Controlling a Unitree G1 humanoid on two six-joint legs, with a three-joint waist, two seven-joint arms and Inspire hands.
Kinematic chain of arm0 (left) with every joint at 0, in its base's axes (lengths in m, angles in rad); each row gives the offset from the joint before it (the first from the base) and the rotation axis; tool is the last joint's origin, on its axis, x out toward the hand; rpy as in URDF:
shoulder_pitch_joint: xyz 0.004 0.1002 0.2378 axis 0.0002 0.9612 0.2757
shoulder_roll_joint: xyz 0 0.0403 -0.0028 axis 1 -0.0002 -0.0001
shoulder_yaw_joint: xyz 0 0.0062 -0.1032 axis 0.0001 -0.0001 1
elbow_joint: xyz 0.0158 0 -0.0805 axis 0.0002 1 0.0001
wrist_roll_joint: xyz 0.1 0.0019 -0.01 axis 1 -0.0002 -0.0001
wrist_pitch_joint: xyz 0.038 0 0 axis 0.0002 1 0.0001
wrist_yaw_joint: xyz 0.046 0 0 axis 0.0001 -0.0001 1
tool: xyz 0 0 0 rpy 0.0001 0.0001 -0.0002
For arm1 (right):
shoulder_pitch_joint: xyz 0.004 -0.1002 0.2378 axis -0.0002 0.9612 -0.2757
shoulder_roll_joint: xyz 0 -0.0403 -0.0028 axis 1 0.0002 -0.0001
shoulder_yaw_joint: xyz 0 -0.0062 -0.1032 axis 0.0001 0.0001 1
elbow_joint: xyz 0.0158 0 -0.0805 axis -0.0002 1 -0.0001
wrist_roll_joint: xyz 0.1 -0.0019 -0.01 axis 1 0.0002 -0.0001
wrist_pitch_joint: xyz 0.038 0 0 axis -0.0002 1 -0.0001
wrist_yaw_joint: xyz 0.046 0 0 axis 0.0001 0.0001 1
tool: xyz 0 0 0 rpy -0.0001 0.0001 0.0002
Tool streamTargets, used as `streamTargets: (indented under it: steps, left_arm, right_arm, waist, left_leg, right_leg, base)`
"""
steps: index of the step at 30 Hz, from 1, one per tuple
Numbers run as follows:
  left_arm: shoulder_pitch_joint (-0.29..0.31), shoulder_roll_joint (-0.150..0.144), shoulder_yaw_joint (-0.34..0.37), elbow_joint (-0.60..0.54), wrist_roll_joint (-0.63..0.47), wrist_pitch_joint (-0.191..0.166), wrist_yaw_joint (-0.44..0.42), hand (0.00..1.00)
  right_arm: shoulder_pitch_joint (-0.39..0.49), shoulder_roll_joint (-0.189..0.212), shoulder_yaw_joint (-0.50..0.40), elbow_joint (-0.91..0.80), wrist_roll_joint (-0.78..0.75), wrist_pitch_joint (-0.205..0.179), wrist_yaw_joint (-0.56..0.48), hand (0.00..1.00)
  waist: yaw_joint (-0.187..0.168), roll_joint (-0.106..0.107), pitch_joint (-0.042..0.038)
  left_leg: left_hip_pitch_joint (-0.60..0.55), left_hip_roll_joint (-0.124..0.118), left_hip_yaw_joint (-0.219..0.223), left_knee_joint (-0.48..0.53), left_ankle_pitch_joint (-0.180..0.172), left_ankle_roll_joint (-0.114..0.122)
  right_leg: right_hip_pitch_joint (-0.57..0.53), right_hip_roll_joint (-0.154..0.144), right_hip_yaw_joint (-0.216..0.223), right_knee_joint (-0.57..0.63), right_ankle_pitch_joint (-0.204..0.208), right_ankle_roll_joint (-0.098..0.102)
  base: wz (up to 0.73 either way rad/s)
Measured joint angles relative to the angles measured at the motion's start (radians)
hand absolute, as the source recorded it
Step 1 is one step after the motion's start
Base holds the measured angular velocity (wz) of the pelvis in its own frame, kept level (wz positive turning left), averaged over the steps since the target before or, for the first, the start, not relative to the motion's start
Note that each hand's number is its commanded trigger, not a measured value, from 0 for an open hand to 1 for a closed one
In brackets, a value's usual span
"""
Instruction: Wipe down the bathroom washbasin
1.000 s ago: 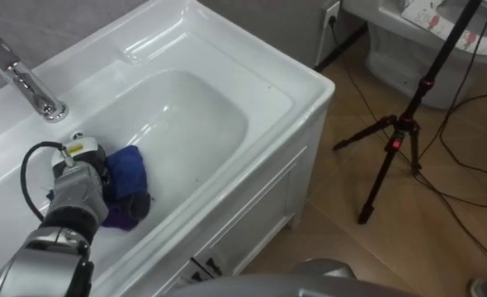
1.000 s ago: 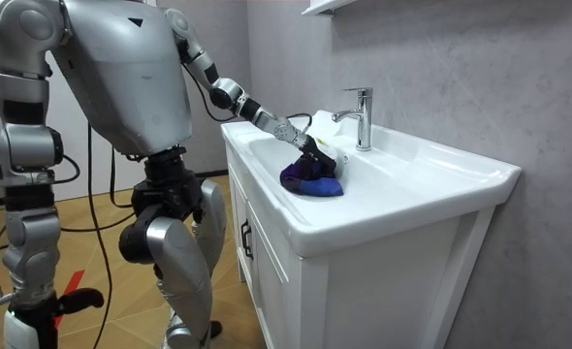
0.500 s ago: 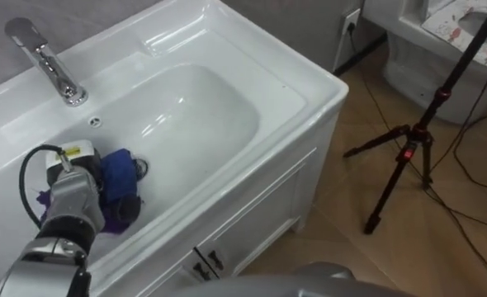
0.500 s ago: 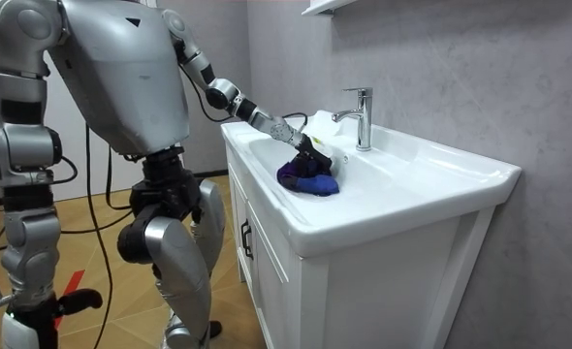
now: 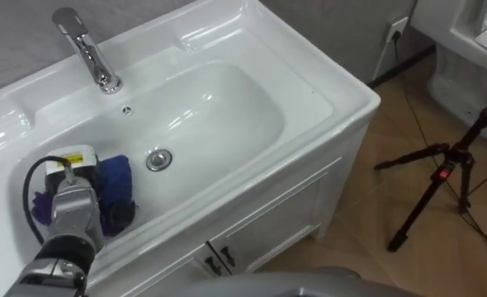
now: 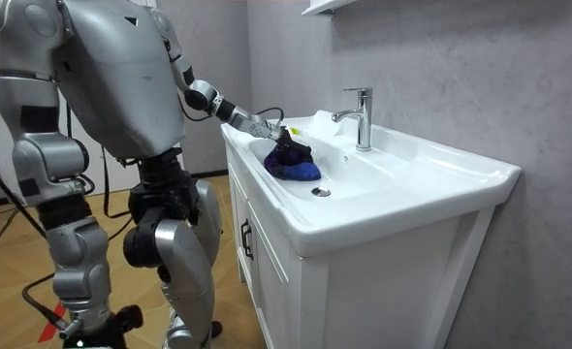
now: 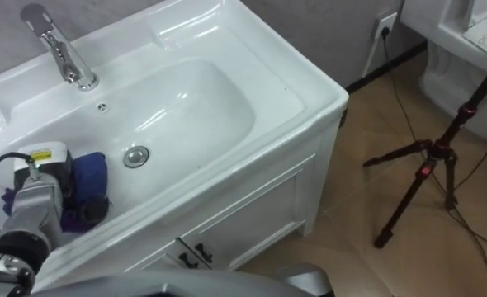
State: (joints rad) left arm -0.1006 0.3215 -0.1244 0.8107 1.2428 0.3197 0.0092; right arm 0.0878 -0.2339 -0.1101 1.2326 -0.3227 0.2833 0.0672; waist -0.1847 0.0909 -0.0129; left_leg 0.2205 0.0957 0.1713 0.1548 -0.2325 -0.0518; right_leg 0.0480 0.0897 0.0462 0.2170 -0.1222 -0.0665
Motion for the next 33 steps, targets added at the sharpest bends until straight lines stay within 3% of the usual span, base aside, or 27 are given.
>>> streamTargets:
  steps: [2,8,10,11,15,23,29,32,33]
  left_arm:
    - [0.021,0.0,0.0,-0.036,0.017,0.0,-0.006,1.0]
    - [0.051,0.004,0.004,-0.158,0.018,0.002,-0.082,1.0]
    - [0.068,0.018,0.004,-0.223,0.03,0.002,-0.123,1.0]
    - [0.084,0.027,0.005,-0.264,0.05,0.002,-0.159,1.0]
    - [0.11,0.065,0.005,-0.369,0.063,0.002,-0.251,1.0]
    - [0.107,0.086,0.005,-0.439,0.062,0.002,-0.324,1.0]
    - [0.108,0.132,0.007,-0.463,0.041,0.001,-0.347,1.0]
    - [0.106,0.149,0.062,-0.514,0.025,-0.008,-0.371,1.0]
    - [0.106,0.173,0.077,-0.541,0.025,-0.008,-0.374,1.0]
  right_arm:
    - [0.0,-0.002,0.001,-0.001,-0.001,-0.001,-0.001,0.0]
    - [-0.001,-0.01,0.002,-0.012,-0.027,0.0,0.006,0.0]
    - [-0.002,-0.015,-0.003,-0.034,-0.046,-0.001,0.023,0.0]
    - [-0.006,-0.022,-0.012,-0.034,-0.061,-0.004,0.039,0.0]
    - [-0.019,-0.046,-0.032,-0.034,-0.065,-0.035,0.048,0.0]
    - [-0.016,-0.049,-0.032,-0.017,-0.016,-0.08,0.032,0.0]
    - [-0.017,-0.051,-0.042,0.018,0.005,-0.09,0.008,0.0]
    - [0.002,-0.053,-0.069,0.021,0.003,-0.103,0.009,0.0]
    - [0.01,-0.055,-0.072,0.021,0.003,-0.107,0.009,0.0]
  waist:
    - [0.001,0.002,-0.0007]
    - [0.05,0.013,-0.0032]
    - [0.053,0.026,-0.0087]
    - [0.058,0.022,-0.0038]
    - [0.063,0.036,-0.0007]
    - [0.105,0.068,0.0049]
    - [0.11,0.084,0.0002]
    - [0.138,0.084,-0.0009]
    - [0.146,0.082,0.0003]
  left_leg:
    - [-0.006,0.0,-0.011,0.004,0.001,0.0]
    - [-0.027,0.0,-0.015,0.015,0.001,0.0]
    - [-0.037,0.0,-0.022,0.015,0.001,0.0]
    - [-0.038,0.0,-0.022,0.015,0.001,-0.001]
    - [-0.057,-0.001,-0.038,0.02,0.001,-0.001]
    - [-0.055,-0.001,-0.04,0.022,0.001,-0.001]
    - [-0.059,-0.001,-0.043,0.023,0.001,-0.001]
    - [-0.06,0.0,-0.047,0.027,0.001,-0.001]
    - [-0.059,0.0,-0.052,0.027,0.001,-0.001]
  right_leg:
    - [0.001,0.0,-0.01,-0.007,-0.001,-0.001]
    - [-0.006,-0.004,-0.026,-0.013,-0.005,-0.003]
    - [-0.012,-0.006,-0.033,-0.013,-0.006,-0.004]
    - [-0.011,-0.01,-0.034,-0.012,-0.005,-0.005]
    - [-0.015,-0.019,-0.069,-0.016,-0.011,-0.006]
    - [-0.014,-0.023,-0.08,-0.014,-0.021,-0.008]
    - [-0.013,-0.023,-0.082,-0.012,-0.026,-0.01]
    - [-0.013,-0.021,-0.079,-0.013,-0.027,-0.011]
    - [-0.013,-0.021,-0.081,-0.013,-0.027,-0.011]
  base:
    - [0.12]
    - [0.08]
    - [0.09]
    - [0.06]
    - [0.19]
    - [0.06]
    - [0.01]
    - [-0.03]
    - [0.06]
